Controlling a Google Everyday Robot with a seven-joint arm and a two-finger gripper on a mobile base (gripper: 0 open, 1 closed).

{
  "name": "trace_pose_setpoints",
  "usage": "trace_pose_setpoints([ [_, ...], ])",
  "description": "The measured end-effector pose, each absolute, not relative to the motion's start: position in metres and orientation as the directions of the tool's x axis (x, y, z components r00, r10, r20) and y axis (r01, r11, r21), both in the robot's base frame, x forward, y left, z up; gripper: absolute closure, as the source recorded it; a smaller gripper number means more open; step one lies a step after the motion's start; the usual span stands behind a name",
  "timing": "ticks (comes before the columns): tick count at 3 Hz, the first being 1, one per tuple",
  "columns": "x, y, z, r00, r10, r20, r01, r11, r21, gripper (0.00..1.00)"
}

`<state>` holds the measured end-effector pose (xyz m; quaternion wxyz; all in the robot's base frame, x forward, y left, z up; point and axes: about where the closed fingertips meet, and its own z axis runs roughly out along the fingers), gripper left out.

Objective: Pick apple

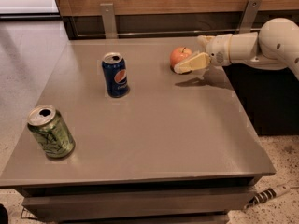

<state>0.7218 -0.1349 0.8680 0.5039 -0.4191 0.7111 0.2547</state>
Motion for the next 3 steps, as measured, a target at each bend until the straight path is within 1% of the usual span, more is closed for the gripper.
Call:
trace_pose_setpoints([
  [1, 0.729, -0.120, 0.857, -0.145, -0.293, -0.945, -0.854, 0.520, -0.030, 0.00],
  [2, 0.728, -0.108, 0.844, -0.148, -0.236, -0.960, -0.852, 0.524, 0.003, 0.16],
  [3, 0.728, -0.102, 0.843, -0.148, -0.230, -0.962, -0.854, 0.519, 0.007, 0.41],
])
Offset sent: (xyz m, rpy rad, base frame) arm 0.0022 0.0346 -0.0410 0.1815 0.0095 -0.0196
